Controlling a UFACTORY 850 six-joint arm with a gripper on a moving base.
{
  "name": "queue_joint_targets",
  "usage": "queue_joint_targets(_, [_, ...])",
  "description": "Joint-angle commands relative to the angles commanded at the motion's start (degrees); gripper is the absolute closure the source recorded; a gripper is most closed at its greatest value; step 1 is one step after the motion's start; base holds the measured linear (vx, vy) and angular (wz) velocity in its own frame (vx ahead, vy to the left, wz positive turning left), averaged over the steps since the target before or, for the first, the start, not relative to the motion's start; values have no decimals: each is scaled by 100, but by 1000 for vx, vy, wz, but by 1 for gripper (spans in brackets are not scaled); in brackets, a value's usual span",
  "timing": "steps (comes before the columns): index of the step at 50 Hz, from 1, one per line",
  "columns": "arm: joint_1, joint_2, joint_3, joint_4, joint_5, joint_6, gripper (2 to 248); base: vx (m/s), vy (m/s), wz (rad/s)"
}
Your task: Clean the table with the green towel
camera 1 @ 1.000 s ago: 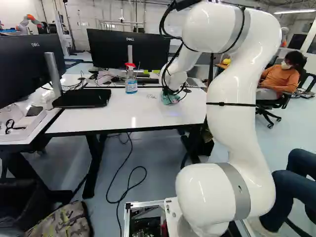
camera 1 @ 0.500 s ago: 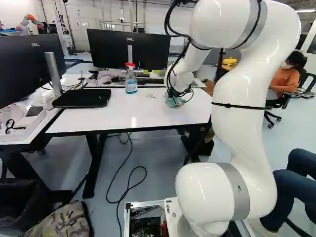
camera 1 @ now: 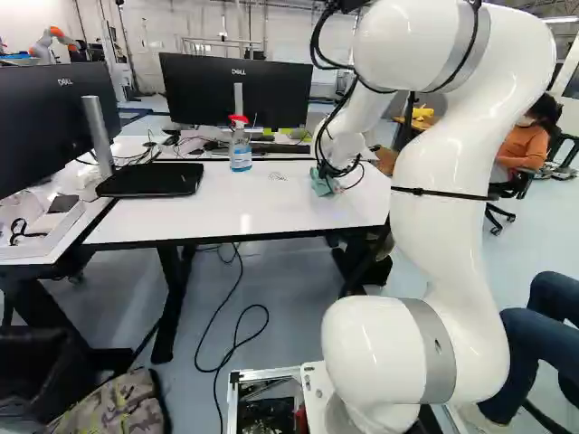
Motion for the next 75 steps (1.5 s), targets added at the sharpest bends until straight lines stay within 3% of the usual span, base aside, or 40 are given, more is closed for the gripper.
queue_joint_targets(36, [-22, -872, -1159, 0, 0, 0, 213, 0, 0, 0])
queue_joint_targets(55, [198, -1146, -1536, 0, 0, 0, 213, 0, 0, 0])
queue_joint_targets(75, [485, -1189, -1595, 0, 0, 0, 213, 0, 0, 0])
